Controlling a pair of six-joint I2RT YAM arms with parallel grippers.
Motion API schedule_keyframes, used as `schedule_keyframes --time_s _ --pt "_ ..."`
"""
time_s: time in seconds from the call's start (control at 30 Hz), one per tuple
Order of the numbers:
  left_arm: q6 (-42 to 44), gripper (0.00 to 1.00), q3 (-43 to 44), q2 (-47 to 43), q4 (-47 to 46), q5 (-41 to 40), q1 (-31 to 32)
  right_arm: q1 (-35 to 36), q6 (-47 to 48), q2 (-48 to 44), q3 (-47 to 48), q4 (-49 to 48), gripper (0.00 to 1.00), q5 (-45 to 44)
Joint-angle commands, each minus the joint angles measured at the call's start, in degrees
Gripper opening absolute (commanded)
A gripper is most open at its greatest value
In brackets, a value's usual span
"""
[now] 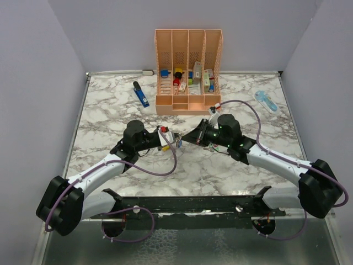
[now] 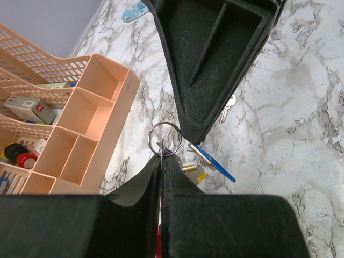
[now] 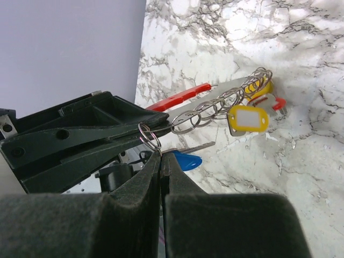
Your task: Put the keys on the keyring
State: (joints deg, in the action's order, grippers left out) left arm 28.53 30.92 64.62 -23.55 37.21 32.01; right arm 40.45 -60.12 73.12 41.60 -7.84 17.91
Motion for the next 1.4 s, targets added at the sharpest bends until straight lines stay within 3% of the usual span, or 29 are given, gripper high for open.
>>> schedule_keyframes --time_s 0.0,0.27,0.43,0.97,1.17,1.37 --pt "-4.55 0.00 0.50 -0.85 -8.46 -0.62 -0.02 0.33 -3.17 -0.25 -2.21 -3.41 0.01 2.74" --pt "-8.31 0.00 0.10 -0.98 -10.52 0.05 -0.02 0.29 -5.89 0.74 -3.94 -7.77 0.01 4.03" --pt "-11.46 0.00 -0.27 -1.03 -12.38 0.93 -0.02 0.28 -6.21 1.01 -4.30 -7.70 0.08 4.40" --pt "-15.27 0.00 -1.05 -1.43 -14.19 2.40 -0.02 0.31 -2.68 -4.39 -1.69 1.43 0.20 2.63" --pt "-15.63 0.00 -1.55 -1.60 -13.79 4.44 -0.17 0.25 6.32 -13.32 4.12 15.59 0.23 -1.99" --pt "-16.77 0.00 -1.41 -1.56 -12.47 11.99 -0.37 0.25 22.87 -18.52 7.33 18.95 0.32 -3.71"
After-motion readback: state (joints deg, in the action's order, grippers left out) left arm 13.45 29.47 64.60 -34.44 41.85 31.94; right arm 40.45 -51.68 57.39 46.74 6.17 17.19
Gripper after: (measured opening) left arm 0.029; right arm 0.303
